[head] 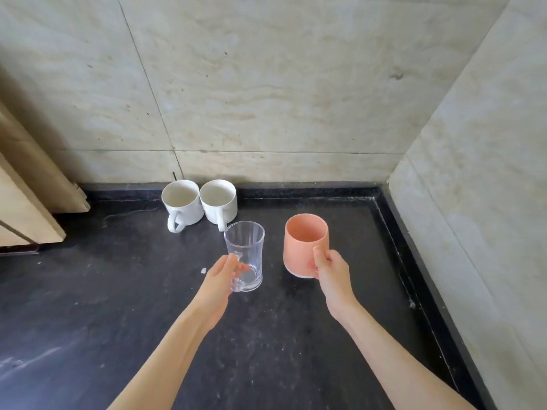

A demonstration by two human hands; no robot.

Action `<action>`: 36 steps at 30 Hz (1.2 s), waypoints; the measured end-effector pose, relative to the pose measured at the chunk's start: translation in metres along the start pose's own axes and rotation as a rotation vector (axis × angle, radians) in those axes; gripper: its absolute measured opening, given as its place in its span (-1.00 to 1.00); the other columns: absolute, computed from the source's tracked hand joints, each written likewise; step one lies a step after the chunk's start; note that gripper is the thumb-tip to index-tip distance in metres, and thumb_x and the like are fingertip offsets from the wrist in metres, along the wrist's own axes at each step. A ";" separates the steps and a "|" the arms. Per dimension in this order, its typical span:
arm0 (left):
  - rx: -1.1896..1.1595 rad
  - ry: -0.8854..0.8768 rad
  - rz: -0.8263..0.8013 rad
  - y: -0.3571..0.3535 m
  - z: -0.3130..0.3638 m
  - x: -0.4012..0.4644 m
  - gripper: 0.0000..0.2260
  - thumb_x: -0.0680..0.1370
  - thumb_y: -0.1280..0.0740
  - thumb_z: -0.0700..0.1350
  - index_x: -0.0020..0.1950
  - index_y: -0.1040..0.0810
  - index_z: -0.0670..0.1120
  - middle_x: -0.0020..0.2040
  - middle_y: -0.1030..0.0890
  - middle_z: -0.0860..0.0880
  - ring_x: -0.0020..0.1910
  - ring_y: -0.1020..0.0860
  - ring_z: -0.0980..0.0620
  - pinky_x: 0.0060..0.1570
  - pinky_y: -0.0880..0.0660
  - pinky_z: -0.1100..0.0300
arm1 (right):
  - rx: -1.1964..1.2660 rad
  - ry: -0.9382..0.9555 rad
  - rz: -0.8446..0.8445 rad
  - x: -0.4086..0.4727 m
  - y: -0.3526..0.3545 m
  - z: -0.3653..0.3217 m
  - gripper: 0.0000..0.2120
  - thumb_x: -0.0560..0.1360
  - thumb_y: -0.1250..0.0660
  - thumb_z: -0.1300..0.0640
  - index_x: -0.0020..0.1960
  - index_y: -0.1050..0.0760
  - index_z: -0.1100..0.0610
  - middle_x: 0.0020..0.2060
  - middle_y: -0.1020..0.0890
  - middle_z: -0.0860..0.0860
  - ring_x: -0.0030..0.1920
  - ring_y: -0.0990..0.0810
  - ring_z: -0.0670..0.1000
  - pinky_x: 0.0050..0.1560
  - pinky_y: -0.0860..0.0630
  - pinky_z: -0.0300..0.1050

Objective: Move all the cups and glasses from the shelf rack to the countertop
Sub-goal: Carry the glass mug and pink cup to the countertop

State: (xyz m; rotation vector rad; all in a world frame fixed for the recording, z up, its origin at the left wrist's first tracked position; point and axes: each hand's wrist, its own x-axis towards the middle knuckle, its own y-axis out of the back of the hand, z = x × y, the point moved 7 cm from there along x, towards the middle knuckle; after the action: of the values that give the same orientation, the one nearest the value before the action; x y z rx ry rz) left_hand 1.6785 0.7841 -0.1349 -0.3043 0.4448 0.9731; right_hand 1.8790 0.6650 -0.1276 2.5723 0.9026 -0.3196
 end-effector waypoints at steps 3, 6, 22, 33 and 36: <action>0.063 -0.054 -0.009 -0.007 0.008 0.034 -0.72 0.61 -0.10 0.00 -0.15 -0.52 -0.07 0.07 -0.60 -0.10 0.08 -0.49 -0.04 0.22 -0.37 -0.01 | 0.075 -0.037 -0.034 0.030 -0.023 0.004 -0.70 0.57 -0.15 -0.03 0.06 -0.42 0.21 0.05 -0.55 0.13 0.08 -0.55 0.09 0.19 -0.48 0.12; 0.114 -0.086 -0.017 -0.013 0.017 0.067 -0.71 0.61 -0.10 0.00 -0.18 -0.53 -0.02 0.02 -0.62 -0.07 0.07 -0.52 -0.01 0.14 -0.42 0.07 | 0.122 -0.047 -0.040 0.057 -0.039 0.001 -0.67 0.57 -0.13 -0.06 0.09 -0.39 0.21 0.06 -0.54 0.13 0.11 -0.53 0.10 0.22 -0.46 0.14; 0.207 -0.211 0.025 -0.023 0.041 0.164 -0.73 0.61 -0.09 0.04 -0.22 -0.50 0.14 0.03 -0.62 0.01 0.06 -0.52 0.07 0.13 -0.41 0.15 | 0.065 0.004 -0.034 0.143 -0.082 -0.003 -0.80 0.57 -0.12 -0.08 0.02 -0.37 0.04 -0.07 -0.51 -0.10 -0.10 -0.55 -0.03 -0.19 -0.46 -0.32; 0.243 -0.206 0.081 -0.023 0.043 0.179 -0.73 0.61 -0.08 0.05 -0.04 -0.54 0.02 -0.05 -0.61 0.10 0.01 -0.53 0.14 -0.05 -0.38 0.31 | -0.058 -0.003 0.000 0.146 -0.071 0.007 -0.82 0.55 -0.19 -0.04 0.05 -0.44 0.02 -0.05 -0.55 -0.10 -0.13 -0.58 -0.06 -0.15 -0.46 -0.32; 0.274 -0.183 0.094 -0.025 0.047 0.175 -0.70 0.61 -0.08 0.04 0.06 -0.54 -0.08 -0.07 -0.56 0.05 -0.04 -0.49 0.11 -0.04 -0.37 0.24 | -0.089 -0.026 -0.022 0.145 -0.071 0.002 -0.82 0.55 -0.18 -0.05 0.04 -0.43 0.04 -0.03 -0.54 -0.05 -0.07 -0.56 -0.04 -0.05 -0.48 -0.23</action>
State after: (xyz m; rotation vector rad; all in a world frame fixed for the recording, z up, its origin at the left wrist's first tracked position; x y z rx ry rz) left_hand 1.7947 0.9176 -0.1790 0.0534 0.4220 1.0076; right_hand 1.9447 0.7941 -0.1982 2.4734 0.9151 -0.3116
